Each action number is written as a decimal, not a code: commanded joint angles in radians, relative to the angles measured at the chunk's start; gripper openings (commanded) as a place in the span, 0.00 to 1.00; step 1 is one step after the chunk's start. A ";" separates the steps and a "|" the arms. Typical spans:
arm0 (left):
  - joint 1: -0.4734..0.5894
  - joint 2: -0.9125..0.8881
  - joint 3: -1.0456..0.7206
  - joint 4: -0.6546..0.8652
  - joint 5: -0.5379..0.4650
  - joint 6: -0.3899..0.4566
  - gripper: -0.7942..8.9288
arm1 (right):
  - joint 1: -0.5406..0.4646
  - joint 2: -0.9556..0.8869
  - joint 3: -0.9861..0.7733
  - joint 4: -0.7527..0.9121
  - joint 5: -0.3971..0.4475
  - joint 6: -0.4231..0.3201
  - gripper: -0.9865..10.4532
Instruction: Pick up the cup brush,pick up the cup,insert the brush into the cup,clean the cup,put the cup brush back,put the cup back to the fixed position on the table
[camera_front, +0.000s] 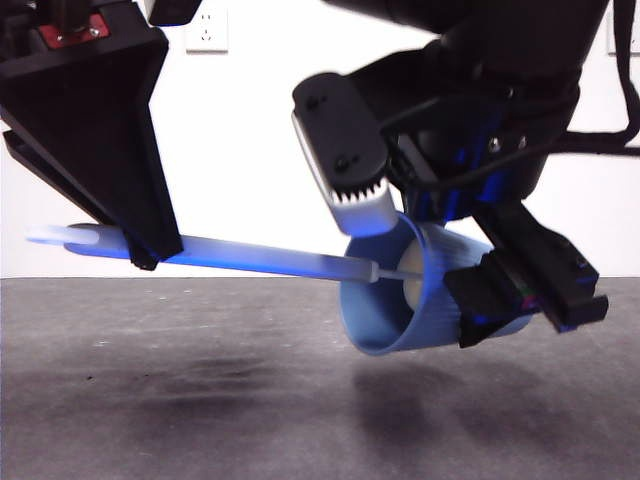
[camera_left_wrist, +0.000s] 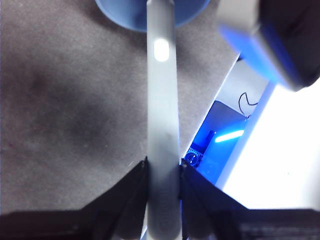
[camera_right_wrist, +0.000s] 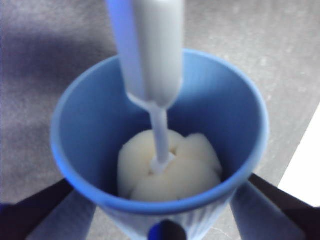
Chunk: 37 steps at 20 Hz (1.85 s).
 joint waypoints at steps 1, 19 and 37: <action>-0.004 0.003 -0.003 0.013 0.013 -0.022 0.07 | 0.008 0.008 0.004 0.014 0.002 -0.002 0.07; -0.003 -0.087 -0.003 -0.121 -0.014 -0.027 0.07 | -0.005 0.008 0.004 -0.005 0.060 0.007 0.07; -0.002 -0.179 0.010 -0.315 -0.121 -0.100 0.07 | -0.007 0.006 0.004 -0.039 0.067 0.126 0.07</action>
